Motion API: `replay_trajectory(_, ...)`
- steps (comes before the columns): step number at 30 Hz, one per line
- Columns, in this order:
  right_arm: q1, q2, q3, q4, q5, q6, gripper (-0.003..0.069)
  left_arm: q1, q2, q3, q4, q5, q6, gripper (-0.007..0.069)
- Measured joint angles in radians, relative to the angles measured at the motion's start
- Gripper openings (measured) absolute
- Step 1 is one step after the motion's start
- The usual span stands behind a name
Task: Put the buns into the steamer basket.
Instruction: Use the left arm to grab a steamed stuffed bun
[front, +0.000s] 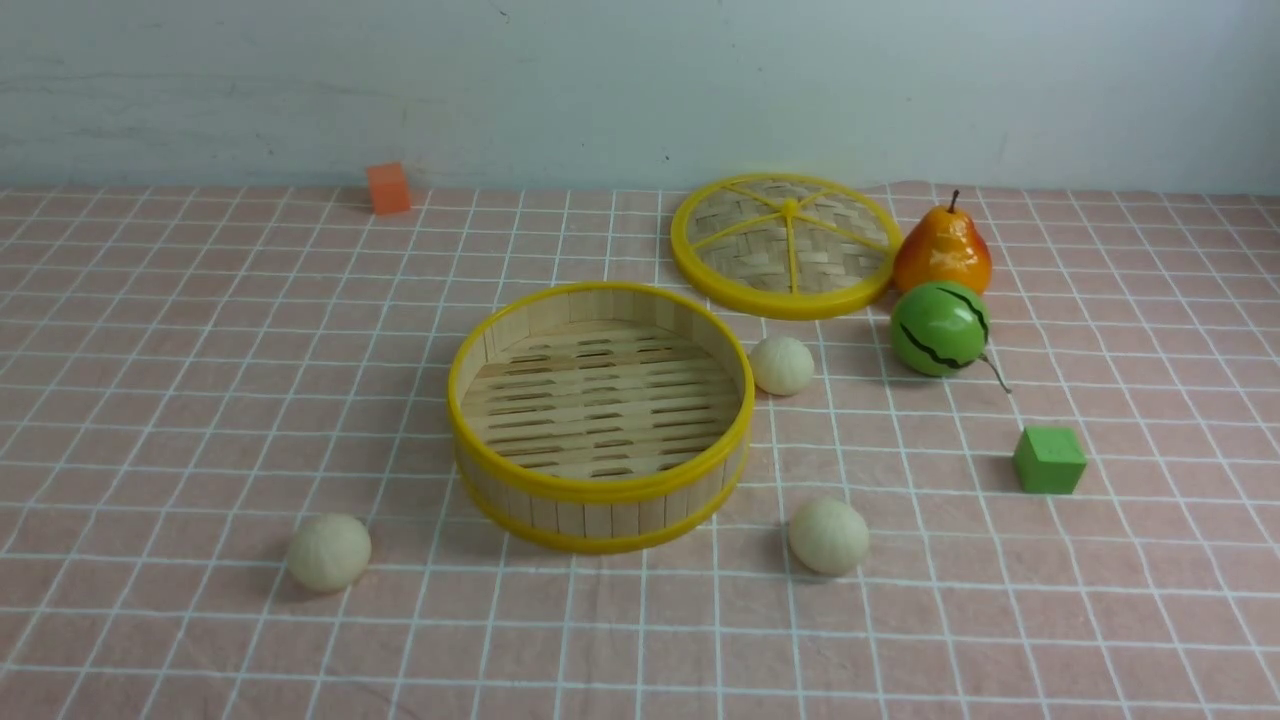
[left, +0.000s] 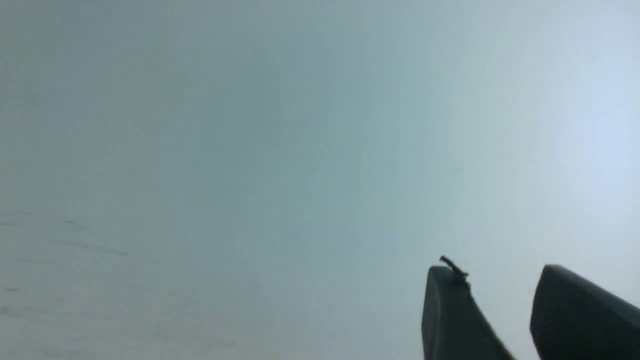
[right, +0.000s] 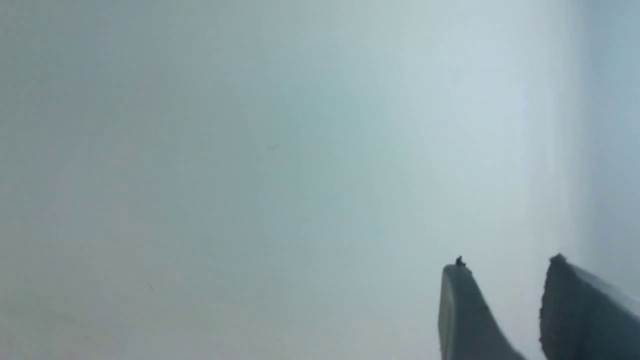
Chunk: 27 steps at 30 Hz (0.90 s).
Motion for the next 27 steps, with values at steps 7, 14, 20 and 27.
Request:
replay_trajectory(7,0.000,0.037,-0.116,0.121,0.042,0.050,0.0239,0.000,0.128,-0.225,-0.009,0.074,-0.101,0.0059)
replay_trajectory(14,0.000,0.227,-0.258,0.167,0.181,0.050,0.0239,0.000,0.469,-0.480,0.008,0.148,-0.113,-0.0014)
replay_trajectory(20,0.000,0.280,-0.261,0.163,0.113,0.050,0.0239,-0.001,0.712,-0.553,0.146,0.242,-0.281,-0.0014)
replay_trajectory(27,0.000,0.281,-0.262,0.156,0.075,0.050,0.0239,-0.003,0.860,-0.666,0.591,0.553,-0.739,-0.0014)
